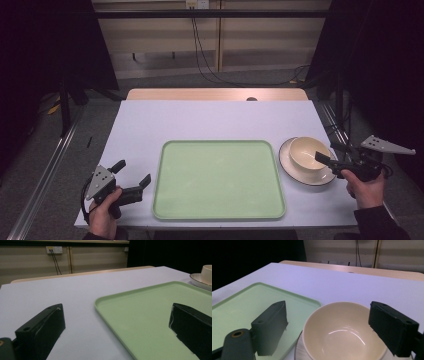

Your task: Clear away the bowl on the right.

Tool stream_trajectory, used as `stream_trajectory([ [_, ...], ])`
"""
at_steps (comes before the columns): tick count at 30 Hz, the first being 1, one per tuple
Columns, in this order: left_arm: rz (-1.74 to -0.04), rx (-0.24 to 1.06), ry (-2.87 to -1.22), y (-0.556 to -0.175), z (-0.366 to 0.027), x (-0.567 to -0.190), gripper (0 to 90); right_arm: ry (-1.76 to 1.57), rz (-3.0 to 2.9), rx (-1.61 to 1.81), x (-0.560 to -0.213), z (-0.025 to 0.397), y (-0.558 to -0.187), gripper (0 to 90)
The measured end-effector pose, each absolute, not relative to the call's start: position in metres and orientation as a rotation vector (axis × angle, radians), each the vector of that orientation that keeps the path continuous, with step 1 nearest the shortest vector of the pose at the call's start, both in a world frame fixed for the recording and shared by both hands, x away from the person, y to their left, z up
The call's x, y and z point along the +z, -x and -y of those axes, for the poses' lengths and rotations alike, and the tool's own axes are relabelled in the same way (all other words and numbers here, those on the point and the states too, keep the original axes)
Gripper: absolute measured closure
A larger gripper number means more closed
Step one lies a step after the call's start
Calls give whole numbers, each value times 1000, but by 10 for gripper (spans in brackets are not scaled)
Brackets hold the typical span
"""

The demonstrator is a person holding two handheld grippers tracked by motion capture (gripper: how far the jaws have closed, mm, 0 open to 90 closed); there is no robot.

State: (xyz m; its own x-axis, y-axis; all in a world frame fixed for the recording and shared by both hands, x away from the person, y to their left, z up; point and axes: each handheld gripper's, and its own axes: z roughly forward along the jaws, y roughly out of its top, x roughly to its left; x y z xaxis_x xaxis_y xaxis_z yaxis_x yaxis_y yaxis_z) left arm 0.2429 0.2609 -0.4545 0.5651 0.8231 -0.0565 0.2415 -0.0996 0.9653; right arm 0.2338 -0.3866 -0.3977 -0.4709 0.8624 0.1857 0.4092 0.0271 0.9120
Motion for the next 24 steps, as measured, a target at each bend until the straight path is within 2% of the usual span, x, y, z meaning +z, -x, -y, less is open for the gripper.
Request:
stream_trajectory([
  [2,-909,625,-1640,-243,-261,-454,4,-1292,-1892,1430,-397,388,-235,154],
  [4,-910,625,-1639,-243,-261,-454,5,-1301,-1900,1431,-394,396,-237,198],
  [7,-909,627,-1640,-243,-261,-454,4,-1313,-1908,1409,-394,399,-240,201],
  [14,-908,627,-1643,-243,-261,-454,4,-1336,-2006,1283,-394,400,-264,213],
  [24,-909,625,-1640,-243,-261,-455,4,-1371,-2111,1164,-394,402,-294,281],
])
